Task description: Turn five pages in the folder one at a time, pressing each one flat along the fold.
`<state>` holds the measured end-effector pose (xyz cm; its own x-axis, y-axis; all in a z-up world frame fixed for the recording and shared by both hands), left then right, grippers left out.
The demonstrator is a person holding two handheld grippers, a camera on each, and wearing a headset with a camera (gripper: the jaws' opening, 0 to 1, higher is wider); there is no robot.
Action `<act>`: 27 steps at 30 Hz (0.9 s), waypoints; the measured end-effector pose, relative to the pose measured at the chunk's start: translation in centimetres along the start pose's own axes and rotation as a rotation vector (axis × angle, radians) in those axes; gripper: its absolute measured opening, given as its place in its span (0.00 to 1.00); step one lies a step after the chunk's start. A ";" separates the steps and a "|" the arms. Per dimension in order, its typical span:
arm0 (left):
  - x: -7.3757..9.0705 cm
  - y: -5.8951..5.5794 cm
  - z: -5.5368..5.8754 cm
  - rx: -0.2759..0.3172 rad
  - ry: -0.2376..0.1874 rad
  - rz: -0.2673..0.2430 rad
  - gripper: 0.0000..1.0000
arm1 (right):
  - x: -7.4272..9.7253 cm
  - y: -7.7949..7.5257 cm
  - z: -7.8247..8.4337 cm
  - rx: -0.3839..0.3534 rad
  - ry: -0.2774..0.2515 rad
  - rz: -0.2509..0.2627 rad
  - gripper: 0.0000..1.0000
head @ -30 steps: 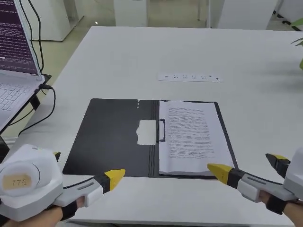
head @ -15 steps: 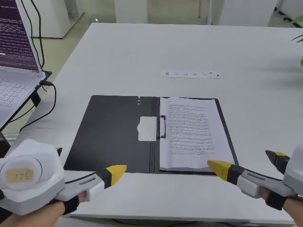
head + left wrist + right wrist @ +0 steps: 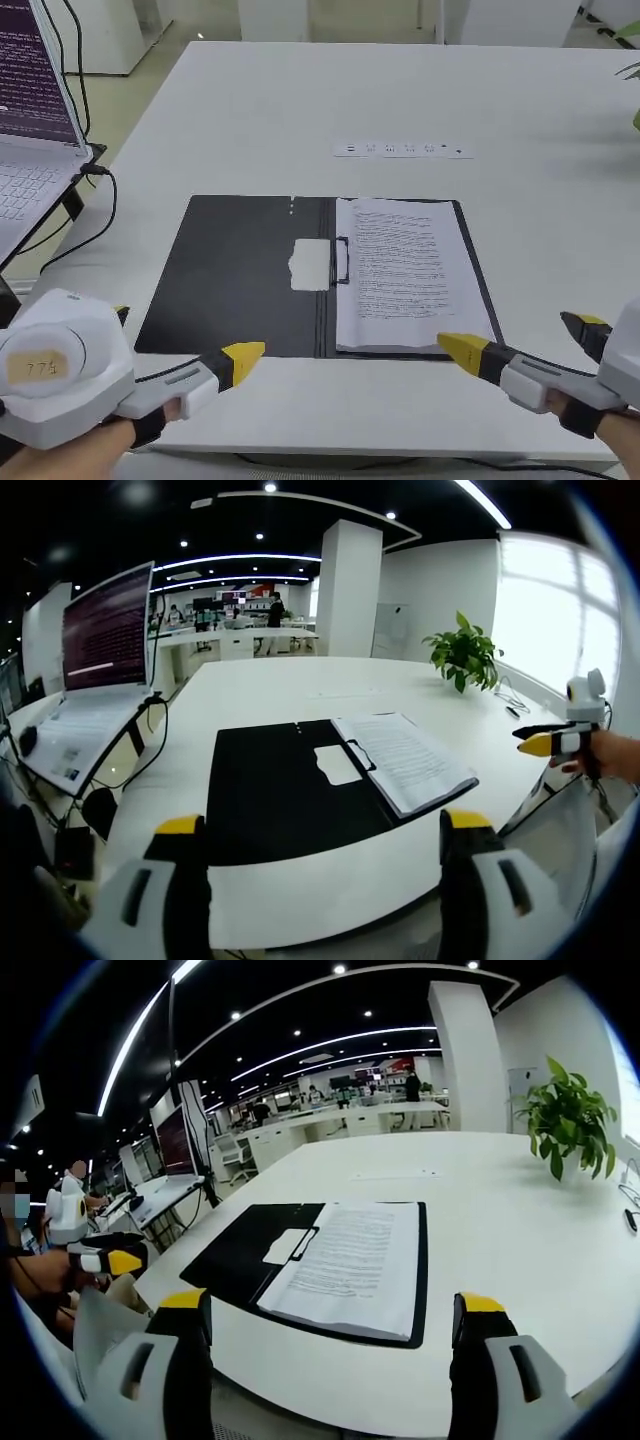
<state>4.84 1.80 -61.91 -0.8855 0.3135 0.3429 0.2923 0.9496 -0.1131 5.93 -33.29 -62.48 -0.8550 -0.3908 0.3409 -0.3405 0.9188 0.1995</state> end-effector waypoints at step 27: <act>-0.1 0.1 0.0 -0.010 0.006 -0.012 0.97 | 0.0 -0.2 0.2 -0.005 0.009 -0.006 1.00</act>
<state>4.96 1.88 -61.90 -0.8870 0.3019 0.3494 0.2853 0.9533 -0.0992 5.95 -33.48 -62.72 -0.8494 -0.3970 0.3477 -0.3438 0.9161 0.2062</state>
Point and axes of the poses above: the centre of the closed fingertips' face, and the gripper's own axes: x roughly backward along the fingers, y roughly to its left, z roughly out of its underside, the point moved 7 cm from there along x, roughly backward along the fingers, and after that the axes turned 7 degrees about -y, right-handed, at the moved point
